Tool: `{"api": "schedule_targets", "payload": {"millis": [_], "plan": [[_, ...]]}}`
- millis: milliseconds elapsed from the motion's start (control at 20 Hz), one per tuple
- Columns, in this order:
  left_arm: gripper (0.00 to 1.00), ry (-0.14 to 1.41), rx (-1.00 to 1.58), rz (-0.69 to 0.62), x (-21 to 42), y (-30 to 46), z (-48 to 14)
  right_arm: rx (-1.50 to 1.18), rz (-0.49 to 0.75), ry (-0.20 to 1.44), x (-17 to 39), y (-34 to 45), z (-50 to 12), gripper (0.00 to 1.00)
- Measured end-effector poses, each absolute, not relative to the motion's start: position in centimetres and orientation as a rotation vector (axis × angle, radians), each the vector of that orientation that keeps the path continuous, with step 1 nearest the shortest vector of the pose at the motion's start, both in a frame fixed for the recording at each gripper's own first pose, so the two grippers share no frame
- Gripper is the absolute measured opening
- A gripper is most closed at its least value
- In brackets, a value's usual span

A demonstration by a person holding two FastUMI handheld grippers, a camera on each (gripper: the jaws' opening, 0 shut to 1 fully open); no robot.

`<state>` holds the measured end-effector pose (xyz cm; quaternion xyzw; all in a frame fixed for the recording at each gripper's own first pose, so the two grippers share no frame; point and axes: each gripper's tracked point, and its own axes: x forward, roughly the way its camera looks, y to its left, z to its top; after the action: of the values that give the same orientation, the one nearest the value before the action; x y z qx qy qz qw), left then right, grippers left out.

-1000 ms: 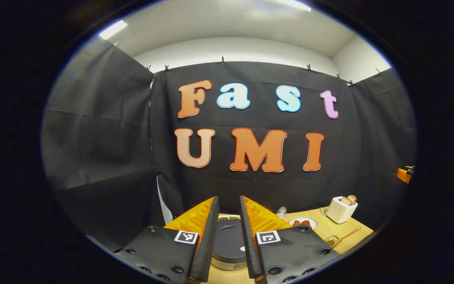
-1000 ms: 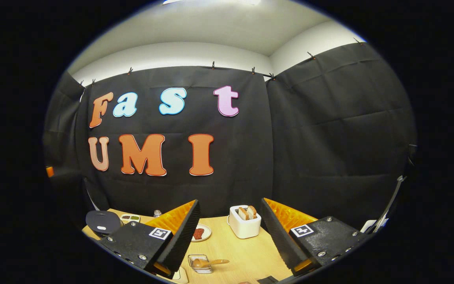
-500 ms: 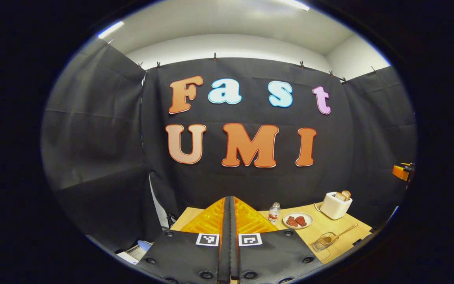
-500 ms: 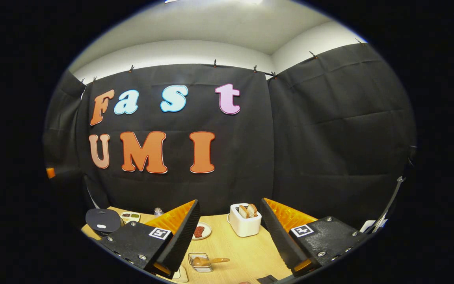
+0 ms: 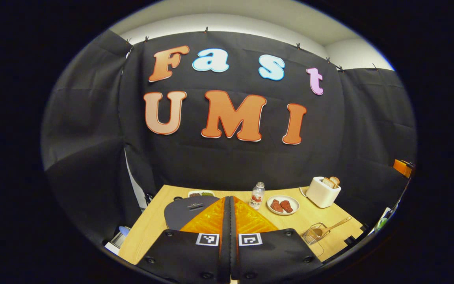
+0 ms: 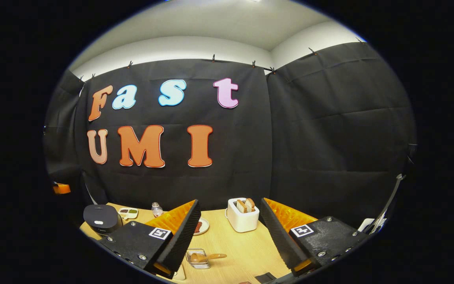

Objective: Close the left gripper, press the button to open the rice cooker; take a wooden spoon from the chopstick holder with the right hand, scoop a spoonful of rice and pour it into the rice cooker, then put the wooden spoon back into the chopstick holder.

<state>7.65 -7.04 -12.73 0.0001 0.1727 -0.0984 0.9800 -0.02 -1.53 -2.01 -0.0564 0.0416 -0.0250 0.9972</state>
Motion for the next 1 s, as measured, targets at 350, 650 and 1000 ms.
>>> {"api": "schedule_targets", "payload": {"millis": [350, 650, 1000], "plan": [[0.04, 0.523, 0.036, -0.208, 10.2, -7.7, -22.1, -0.121, -0.060, 0.134, 0.0, -1.9, -3.6, 0.95], [0.04, 0.649, 0.026, -0.191, 10.9, -7.1, -28.6, -0.129, -0.093, 0.168, -0.4, -3.3, -4.3, 0.95], [0.04, 0.685, 0.053, -0.166, 10.7, -6.7, -30.7, -0.115, -0.110, 0.192, -0.6, -3.7, -5.3, 0.95]]}}
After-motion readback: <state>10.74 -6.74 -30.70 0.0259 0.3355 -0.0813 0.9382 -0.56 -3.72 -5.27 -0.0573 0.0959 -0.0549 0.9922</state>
